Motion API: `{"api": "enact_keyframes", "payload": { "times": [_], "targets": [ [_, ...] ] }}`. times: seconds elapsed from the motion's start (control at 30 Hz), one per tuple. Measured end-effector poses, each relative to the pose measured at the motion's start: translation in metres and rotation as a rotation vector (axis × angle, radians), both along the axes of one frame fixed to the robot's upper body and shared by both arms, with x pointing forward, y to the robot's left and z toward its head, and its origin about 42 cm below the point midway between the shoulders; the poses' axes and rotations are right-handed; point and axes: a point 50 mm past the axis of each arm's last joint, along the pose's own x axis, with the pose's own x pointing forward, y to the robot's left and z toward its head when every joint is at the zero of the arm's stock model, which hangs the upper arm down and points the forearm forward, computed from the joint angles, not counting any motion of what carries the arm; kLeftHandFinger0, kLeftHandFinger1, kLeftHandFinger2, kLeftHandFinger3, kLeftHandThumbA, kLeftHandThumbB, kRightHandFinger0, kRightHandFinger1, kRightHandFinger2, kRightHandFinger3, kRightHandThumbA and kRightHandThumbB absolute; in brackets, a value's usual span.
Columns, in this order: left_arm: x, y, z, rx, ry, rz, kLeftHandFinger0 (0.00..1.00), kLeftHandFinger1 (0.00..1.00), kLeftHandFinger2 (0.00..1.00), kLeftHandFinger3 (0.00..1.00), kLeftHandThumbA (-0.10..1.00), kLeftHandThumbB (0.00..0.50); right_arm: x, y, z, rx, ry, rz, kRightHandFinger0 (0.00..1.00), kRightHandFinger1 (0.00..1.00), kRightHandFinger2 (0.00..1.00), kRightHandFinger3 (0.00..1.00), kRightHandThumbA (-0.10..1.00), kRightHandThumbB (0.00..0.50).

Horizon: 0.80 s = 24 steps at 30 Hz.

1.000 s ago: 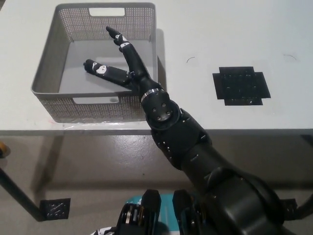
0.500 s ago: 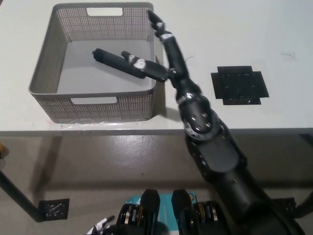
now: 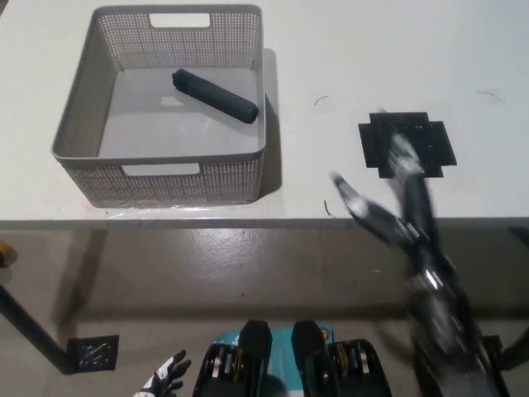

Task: Use the right hand to pick up a electric screw driver and put it into a container on the left side

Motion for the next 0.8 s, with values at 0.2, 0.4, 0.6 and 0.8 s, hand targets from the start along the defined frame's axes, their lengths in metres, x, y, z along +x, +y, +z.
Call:
{"api": "enact_keyframes", "payload": {
  "times": [0.2,0.4,0.6,0.8],
  "targets": [
    [0.018,0.012,0.011,-0.022,-0.051,0.048,1.0,1.0,1.0,1.0,1.0,0.267,-0.085,-0.058,-0.032,0.011,0.04,-0.117,1.0,1.0,1.0,1.0,0.72,0.229],
    [0.037,0.02,0.024,-0.068,-0.108,0.089,1.0,1.0,1.0,1.0,1.0,0.24,-0.119,-0.078,-0.064,0.078,0.125,-0.14,1.0,1.0,1.0,1.0,0.76,0.247],
    [0.044,0.024,0.029,-0.096,-0.13,0.109,1.0,1.0,1.0,1.0,1.0,0.225,-0.109,-0.079,-0.079,0.123,0.175,-0.1,1.0,1.0,1.0,1.0,0.78,0.259],
    [0.059,0.021,0.039,-0.111,-0.169,0.101,1.0,1.0,1.0,1.0,1.0,0.219,-0.092,-0.077,-0.087,0.122,0.199,-0.072,1.0,1.0,1.0,1.0,0.7,0.233]
  ]
}}
